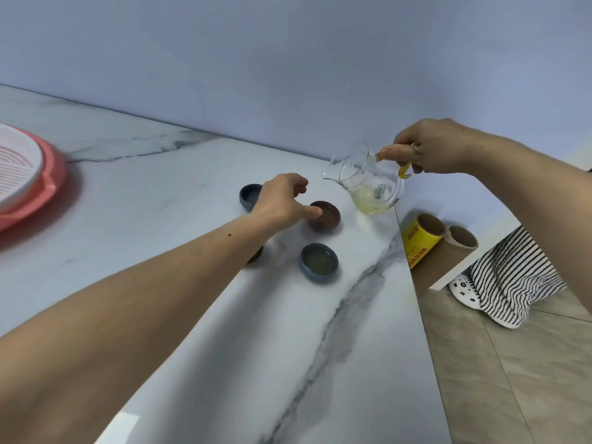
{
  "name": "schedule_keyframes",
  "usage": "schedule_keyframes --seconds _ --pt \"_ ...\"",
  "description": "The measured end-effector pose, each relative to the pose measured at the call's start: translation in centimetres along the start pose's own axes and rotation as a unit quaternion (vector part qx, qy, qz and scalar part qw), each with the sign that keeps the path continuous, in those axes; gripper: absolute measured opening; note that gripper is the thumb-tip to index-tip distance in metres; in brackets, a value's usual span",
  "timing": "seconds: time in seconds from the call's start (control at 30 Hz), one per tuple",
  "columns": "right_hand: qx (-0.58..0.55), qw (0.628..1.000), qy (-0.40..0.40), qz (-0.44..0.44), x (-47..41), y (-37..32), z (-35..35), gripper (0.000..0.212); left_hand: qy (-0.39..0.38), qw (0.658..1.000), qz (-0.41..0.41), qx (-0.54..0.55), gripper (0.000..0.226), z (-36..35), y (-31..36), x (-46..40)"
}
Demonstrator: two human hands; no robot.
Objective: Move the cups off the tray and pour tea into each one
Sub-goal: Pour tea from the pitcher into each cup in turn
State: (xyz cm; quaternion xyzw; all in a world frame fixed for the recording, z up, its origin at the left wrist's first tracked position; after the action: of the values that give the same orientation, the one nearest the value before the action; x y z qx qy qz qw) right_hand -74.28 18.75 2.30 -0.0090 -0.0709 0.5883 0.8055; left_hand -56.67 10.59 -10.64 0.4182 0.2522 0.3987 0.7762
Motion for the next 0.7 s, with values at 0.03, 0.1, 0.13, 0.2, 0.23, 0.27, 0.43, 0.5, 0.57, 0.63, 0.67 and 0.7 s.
schedule_keyframes --seconds 0.03,0.1,0.13,0.2,0.23,0.27,0.43,0.5,0.57,0.63,0.67,0.7 --pt "-0.008 1.0 0.009 0.0 -0.2 -0.4 0.4 0.048 0.012 1.0 -0.006 0.003 0.066 1.1 0.3 0.0" --pt "-0.017 1.0 0.022 0.007 -0.9 -1.6 0.9 0.048 0.04 0.999 -0.013 0.005 0.061 3.6 0.3 0.0" --pt "-0.019 0.999 0.028 0.012 -1.3 -2.3 1.1 0.048 0.054 0.998 -0.012 0.005 0.059 4.9 0.1 -0.1" --pt "-0.023 0.999 0.038 0.019 -2.1 -3.6 1.3 0.048 0.078 0.997 -0.002 -0.002 0.06 7.0 -1.0 -0.2" --pt "-0.024 0.999 0.04 0.023 -2.6 -4.3 1.3 0.048 0.087 0.996 0.006 -0.008 0.062 8.0 -1.8 -0.3" --pt "-0.024 0.999 0.04 0.026 -3.1 -5.0 1.1 0.047 0.091 0.996 0.015 -0.014 0.066 8.6 -2.7 -0.3" --pt "-0.012 0.998 0.033 0.047 -5.4 -7.9 0.0 0.044 0.068 0.996 0.06 -0.025 0.084 9.5 -7.1 -0.5" --pt "0.0 0.998 0.029 0.062 -6.0 -9.0 -0.6 0.044 0.056 0.996 0.063 -0.015 0.085 9.0 -8.1 -0.6" --pt "0.013 0.997 0.02 0.072 -6.6 -9.9 -1.2 0.045 0.046 0.997 0.061 -0.003 0.087 8.4 -8.8 -0.7" --pt "0.029 0.996 0.014 0.079 -7.0 -10.5 -1.8 0.046 0.033 0.998 0.057 -0.003 0.088 7.6 -9.2 -0.8" --pt "0.039 0.996 0.012 0.083 -7.2 -10.8 -2.1 0.046 0.027 0.998 0.054 -0.009 0.088 7.3 -9.3 -0.8" --pt "0.047 0.995 0.01 0.087 -7.3 -10.9 -2.3 0.046 0.024 0.998 0.05 -0.018 0.087 7.0 -9.3 -0.8"
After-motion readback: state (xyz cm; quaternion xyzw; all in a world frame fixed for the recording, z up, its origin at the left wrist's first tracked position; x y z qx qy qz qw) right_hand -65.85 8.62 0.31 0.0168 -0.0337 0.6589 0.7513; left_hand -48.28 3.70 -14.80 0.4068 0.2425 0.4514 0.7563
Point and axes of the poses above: each hand's wrist, its own x-axis away from the middle knuckle, its own z-axis out of the back of the hand, y = z × x, the point moved 8 cm from there along -x, towards the middle knuckle, and after that the axes turned 1 degree about -z, right-handed, at the moved point
